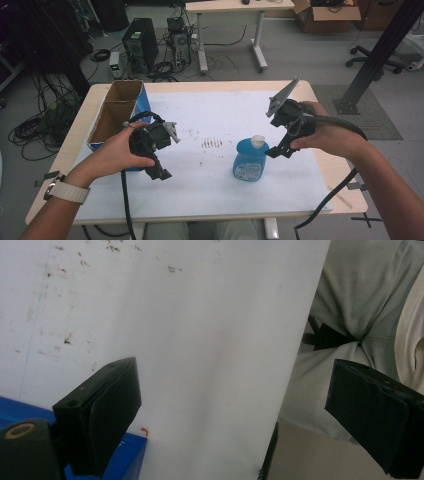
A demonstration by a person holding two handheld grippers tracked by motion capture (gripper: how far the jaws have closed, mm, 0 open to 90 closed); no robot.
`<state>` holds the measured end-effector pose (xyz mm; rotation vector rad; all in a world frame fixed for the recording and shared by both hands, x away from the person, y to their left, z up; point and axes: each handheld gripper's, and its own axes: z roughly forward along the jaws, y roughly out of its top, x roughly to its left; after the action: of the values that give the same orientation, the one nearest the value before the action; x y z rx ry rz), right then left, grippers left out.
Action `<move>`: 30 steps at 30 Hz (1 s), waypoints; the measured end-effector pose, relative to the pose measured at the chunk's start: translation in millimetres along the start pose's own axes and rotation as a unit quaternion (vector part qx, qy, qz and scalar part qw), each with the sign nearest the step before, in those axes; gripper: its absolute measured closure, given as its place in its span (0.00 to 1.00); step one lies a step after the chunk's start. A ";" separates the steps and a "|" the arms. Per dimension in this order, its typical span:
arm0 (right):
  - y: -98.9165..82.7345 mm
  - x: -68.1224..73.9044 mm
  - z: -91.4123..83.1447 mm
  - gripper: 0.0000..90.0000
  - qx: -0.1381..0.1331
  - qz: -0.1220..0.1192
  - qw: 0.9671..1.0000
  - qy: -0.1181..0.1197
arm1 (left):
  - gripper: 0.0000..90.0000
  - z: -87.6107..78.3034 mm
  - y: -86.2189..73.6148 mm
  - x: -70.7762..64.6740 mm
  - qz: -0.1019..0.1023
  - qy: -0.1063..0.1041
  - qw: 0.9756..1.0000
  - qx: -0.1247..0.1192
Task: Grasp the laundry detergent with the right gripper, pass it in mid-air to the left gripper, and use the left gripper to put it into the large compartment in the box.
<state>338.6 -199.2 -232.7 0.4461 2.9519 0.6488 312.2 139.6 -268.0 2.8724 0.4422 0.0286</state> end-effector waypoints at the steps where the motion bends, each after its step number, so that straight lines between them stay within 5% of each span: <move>1: -0.9 0.1 0.8 0.05 0.001 0.000 1.000 0.000 | 0.09 0.3 -0.1 0.2 -0.001 0.000 1.000 0.000; 30: -31.5 -5.7 33.9 0.04 -0.017 0.006 1.000 0.008 | 0.09 6.1 2.9 2.6 -0.008 -0.006 1.000 -0.003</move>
<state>340.6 -214.8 -276.6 0.4570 2.9499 0.7068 315.8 136.3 -273.3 2.8611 0.4630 0.0097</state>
